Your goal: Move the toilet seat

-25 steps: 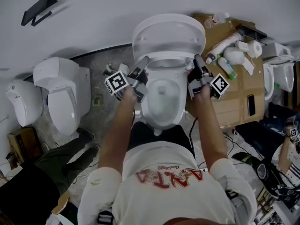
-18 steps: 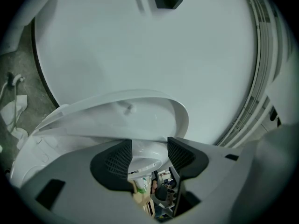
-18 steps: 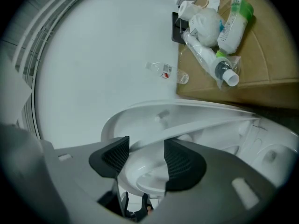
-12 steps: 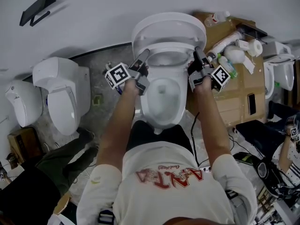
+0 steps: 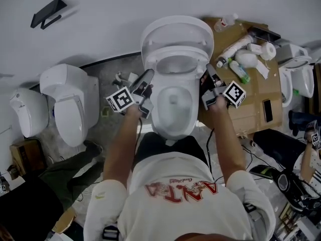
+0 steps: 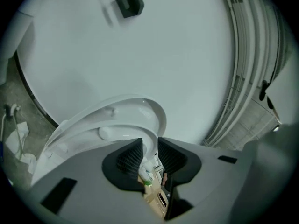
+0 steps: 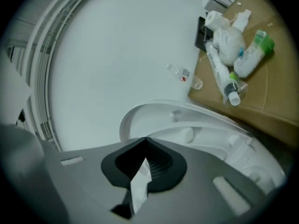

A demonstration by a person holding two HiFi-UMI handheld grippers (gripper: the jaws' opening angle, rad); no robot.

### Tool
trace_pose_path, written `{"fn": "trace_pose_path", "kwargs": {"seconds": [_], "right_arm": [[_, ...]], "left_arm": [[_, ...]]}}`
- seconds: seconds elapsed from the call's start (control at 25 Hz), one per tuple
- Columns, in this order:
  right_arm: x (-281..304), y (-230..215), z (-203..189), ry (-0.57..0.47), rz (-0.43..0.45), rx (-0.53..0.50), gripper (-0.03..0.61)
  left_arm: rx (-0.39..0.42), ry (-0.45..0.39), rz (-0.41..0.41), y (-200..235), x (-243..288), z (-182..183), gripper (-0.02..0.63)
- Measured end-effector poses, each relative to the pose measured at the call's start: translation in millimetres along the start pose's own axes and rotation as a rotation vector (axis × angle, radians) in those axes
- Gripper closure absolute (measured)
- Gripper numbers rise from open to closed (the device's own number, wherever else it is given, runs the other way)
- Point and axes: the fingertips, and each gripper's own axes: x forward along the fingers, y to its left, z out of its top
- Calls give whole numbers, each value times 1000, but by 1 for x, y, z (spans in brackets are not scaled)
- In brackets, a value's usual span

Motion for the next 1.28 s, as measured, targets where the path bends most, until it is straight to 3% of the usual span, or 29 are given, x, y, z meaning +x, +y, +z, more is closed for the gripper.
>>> {"fn": "trace_pose_path", "kwargs": {"seconds": [0.16, 0.24, 0.4, 0.52, 0.8, 1.0, 1.28], "right_arm": [[-36, 45, -10, 47, 72, -176, 575], [-58, 65, -11, 60, 88, -260, 575], [-104, 90, -16, 73, 39, -418, 575], [-132, 127, -27, 89, 103, -521, 575], [-181, 185, -45, 77, 186, -686, 575], [-196, 231, -49, 38, 215, -865, 575], [-203, 275, -72, 33, 274, -927, 575]], "left_arm": [[159, -75, 3, -53, -43, -3, 585], [262, -101, 39, -79, -62, -7, 592], [454, -133, 120, -129, -95, -14, 601], [577, -137, 156, -163, -116, -24, 604], [745, -160, 166, -223, -154, -50, 604], [841, -158, 150, -246, -169, -52, 604], [905, -181, 106, -272, -196, -44, 604]]}}
